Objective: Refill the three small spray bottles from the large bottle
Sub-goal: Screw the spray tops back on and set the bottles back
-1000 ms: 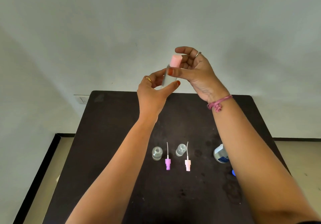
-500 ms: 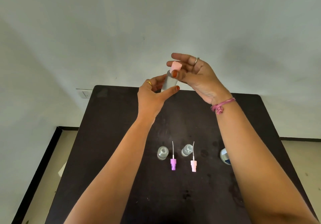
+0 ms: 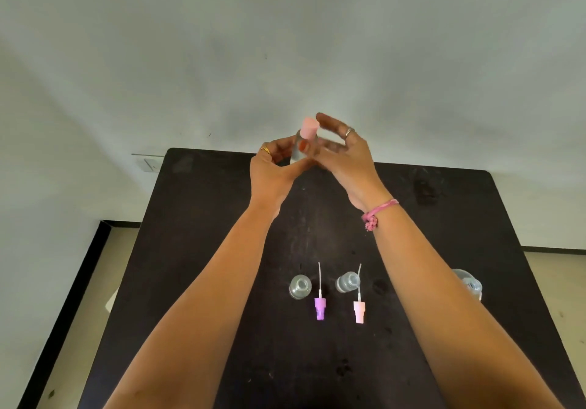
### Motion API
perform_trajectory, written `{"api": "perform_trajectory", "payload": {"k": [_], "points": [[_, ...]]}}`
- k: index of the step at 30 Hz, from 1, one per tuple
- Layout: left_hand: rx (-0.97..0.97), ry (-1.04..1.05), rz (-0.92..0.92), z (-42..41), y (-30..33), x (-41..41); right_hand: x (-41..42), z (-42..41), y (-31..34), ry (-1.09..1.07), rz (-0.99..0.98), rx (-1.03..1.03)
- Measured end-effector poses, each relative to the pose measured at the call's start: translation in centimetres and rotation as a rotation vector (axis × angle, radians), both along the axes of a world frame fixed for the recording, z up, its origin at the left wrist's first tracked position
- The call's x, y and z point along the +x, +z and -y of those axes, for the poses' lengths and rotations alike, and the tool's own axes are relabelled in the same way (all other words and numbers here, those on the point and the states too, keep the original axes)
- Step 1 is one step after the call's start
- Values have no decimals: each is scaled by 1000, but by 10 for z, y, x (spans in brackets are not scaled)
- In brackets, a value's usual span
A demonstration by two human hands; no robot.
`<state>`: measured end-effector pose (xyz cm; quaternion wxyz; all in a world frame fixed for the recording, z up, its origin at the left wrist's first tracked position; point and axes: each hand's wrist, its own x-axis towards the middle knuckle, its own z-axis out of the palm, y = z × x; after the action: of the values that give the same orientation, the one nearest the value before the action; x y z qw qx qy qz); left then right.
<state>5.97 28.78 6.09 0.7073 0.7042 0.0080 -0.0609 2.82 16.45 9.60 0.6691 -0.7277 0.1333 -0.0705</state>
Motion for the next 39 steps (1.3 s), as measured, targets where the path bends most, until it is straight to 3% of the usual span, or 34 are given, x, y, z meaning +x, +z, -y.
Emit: {"api": "perform_trajectory", "payload": {"k": [3, 8, 14, 22, 39], "points": [[39, -27, 1, 3, -15, 14, 1, 5, -25, 53, -152, -24], [101, -106, 13, 11, -36, 27, 12, 6, -56, -57, -187, 83], [125, -226, -42, 13, -57, 36, 42, 18, -96, -215, -141, -144], [280, -116, -57, -17, -83, 38, 73, 51, -150, -284, -312, -310], [250, -69, -198, -46, -112, 11, 91, 60, -164, -249, -370, -361]]}}
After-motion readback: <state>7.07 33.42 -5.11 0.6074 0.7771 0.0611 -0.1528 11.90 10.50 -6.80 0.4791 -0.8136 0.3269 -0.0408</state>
